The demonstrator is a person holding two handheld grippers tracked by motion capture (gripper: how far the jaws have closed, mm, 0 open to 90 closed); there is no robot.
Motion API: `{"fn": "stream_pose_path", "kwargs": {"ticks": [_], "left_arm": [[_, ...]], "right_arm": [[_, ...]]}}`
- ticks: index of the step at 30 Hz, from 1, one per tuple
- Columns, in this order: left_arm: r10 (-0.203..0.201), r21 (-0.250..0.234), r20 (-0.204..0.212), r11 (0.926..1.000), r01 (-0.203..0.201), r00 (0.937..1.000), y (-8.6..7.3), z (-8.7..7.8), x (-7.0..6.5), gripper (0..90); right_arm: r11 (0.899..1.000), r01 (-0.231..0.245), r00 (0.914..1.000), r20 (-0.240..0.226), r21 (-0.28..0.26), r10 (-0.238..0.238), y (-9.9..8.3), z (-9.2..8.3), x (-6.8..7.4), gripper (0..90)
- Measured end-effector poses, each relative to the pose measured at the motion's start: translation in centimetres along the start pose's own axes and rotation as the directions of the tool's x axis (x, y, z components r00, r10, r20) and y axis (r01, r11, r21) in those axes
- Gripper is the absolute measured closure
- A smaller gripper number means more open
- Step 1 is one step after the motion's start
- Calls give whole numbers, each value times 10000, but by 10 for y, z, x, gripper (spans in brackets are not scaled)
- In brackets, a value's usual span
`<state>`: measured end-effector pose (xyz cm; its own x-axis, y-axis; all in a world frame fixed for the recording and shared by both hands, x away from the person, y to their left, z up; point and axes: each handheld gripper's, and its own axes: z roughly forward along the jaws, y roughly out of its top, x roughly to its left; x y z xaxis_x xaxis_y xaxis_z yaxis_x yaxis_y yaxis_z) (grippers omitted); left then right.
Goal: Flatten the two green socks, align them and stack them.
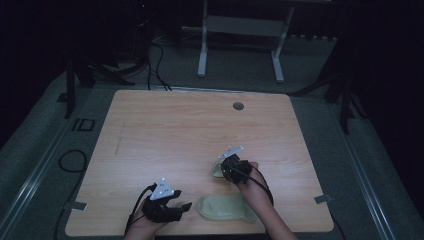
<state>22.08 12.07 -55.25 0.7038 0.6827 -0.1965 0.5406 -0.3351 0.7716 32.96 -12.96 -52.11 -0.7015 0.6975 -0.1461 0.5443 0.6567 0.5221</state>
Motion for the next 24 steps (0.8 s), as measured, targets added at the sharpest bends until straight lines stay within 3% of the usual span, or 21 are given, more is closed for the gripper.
{"fn": "stream_pose_path", "kwargs": {"ticks": [4, 9, 12, 15, 20, 24], "left_arm": [[-93, 35, 97, 10000, 93, 9999, 6, 2, -1, 395], [20, 182, 198, 9998, -23, 9998, 13, 8, -3, 395], [-38, 241, 221, 9997, 33, 9997, 17, 13, -3, 395], [111, 362, 171, 9993, -117, 9998, 27, 16, -2, 394], [350, 524, 35, 9980, -351, 9994, 52, 26, 1, 386], [170, 651, 183, 9977, -182, 9997, 73, 44, 9, 380]], "right_arm": [[9993, 21, 10000, -64, 364, -19, -8, 10, 1, 807], [9992, -5, 10000, -41, 406, 7, -10, 16, 1, 795], [9988, 124, 9998, -159, 484, -117, -9, 15, 3, 723], [9995, 17, 9986, -527, 319, 0, -6, 6, -1, 654], [9991, -133, 9985, -539, -393, 112, 2, -25, -20, 626], [9997, -93, 9963, -856, -239, 72, 1, -25, -27, 630]]}}
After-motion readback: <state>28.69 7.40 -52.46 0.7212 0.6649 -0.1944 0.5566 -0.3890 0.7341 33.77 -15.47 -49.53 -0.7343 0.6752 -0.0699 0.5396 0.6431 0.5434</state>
